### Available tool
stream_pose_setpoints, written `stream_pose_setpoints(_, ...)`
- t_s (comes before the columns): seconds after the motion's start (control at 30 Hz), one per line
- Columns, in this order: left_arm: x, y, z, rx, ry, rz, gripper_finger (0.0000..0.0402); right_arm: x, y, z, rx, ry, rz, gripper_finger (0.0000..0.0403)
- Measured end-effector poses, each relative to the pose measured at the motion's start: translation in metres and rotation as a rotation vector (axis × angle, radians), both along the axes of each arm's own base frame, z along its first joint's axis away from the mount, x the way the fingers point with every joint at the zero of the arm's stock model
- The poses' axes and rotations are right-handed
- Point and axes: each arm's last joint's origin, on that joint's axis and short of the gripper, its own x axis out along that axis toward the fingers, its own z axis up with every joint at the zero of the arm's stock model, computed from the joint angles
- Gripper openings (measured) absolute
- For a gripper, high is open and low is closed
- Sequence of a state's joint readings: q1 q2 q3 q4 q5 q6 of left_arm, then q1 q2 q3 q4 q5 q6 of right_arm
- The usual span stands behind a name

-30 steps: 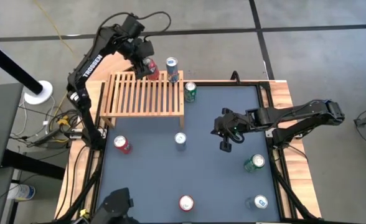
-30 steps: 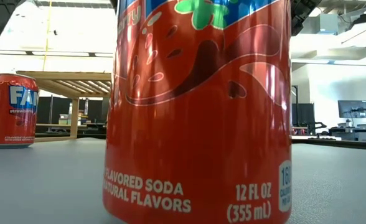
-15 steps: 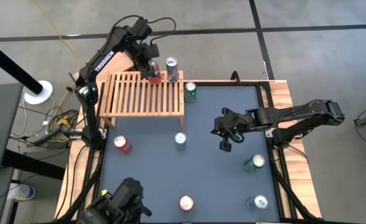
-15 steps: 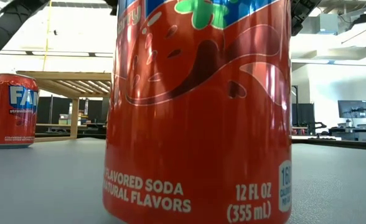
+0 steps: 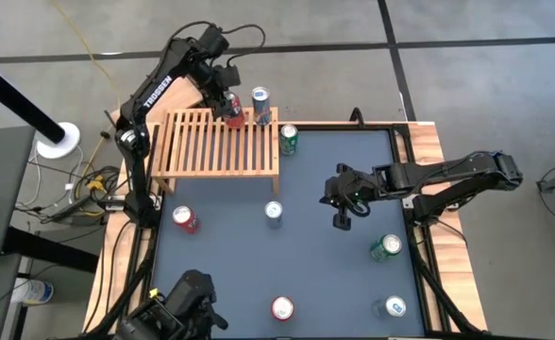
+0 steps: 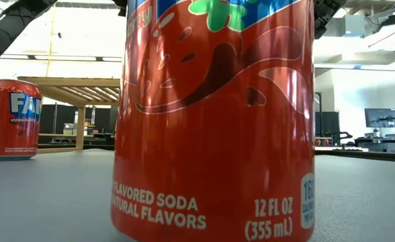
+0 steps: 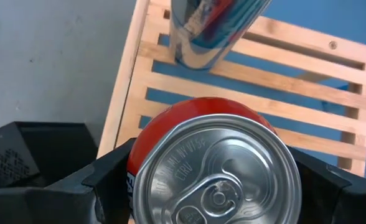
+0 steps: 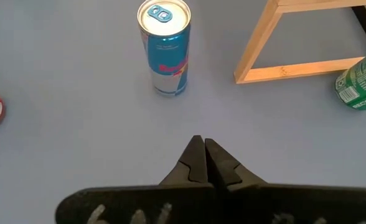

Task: Place canned beverage on shelf
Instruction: Put the top right red soda can on the shelf

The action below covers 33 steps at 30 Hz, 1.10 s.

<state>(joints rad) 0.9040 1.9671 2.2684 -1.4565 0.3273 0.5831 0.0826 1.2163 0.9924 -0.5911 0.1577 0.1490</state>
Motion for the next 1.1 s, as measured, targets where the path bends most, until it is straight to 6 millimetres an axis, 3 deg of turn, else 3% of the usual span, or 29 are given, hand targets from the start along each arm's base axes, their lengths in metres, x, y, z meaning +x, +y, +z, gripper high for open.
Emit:
stream_pose_setpoints(0.87,0.012,-0.009,0.0,0.04,0.047,0.008,0.0294,0.0,0.0,0.0,0.001,-0.001,-0.001,0.0)
stream_pose_setpoints(1.1,0.017,-0.011,0.001,0.052,0.031,0.008,0.0318,0.0,0.0,0.0,0.001,0.0,-0.001,0.0)
